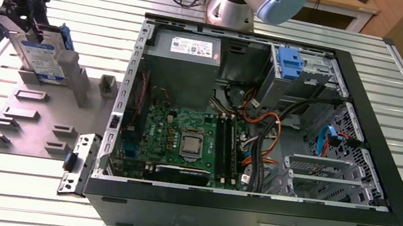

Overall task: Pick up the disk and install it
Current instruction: 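Pick up the disk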

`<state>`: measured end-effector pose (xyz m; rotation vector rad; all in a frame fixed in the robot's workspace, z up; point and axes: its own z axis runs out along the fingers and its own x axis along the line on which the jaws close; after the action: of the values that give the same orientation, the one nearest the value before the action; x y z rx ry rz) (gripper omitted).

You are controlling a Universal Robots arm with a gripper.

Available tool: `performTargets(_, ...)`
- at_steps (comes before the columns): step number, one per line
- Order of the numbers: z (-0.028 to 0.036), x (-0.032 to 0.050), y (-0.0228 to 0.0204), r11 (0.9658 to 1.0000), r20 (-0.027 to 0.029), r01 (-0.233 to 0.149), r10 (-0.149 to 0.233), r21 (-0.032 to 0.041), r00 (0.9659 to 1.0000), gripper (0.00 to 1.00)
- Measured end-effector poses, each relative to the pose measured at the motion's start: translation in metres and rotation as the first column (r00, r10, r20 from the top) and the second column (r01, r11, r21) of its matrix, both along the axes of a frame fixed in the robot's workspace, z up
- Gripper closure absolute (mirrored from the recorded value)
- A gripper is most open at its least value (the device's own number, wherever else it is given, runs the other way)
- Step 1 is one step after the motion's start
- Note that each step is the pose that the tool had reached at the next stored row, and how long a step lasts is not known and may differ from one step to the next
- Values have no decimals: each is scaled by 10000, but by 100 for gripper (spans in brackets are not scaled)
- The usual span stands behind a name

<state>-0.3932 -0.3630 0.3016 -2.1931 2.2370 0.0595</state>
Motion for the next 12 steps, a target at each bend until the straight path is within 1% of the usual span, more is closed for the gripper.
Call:
performTargets(5, 0, 1, 0, 10000, 0, 0, 0, 0, 10000, 55)
performTargets(12, 0, 1, -13, 10000, 0, 0, 0, 1, 10000, 55)
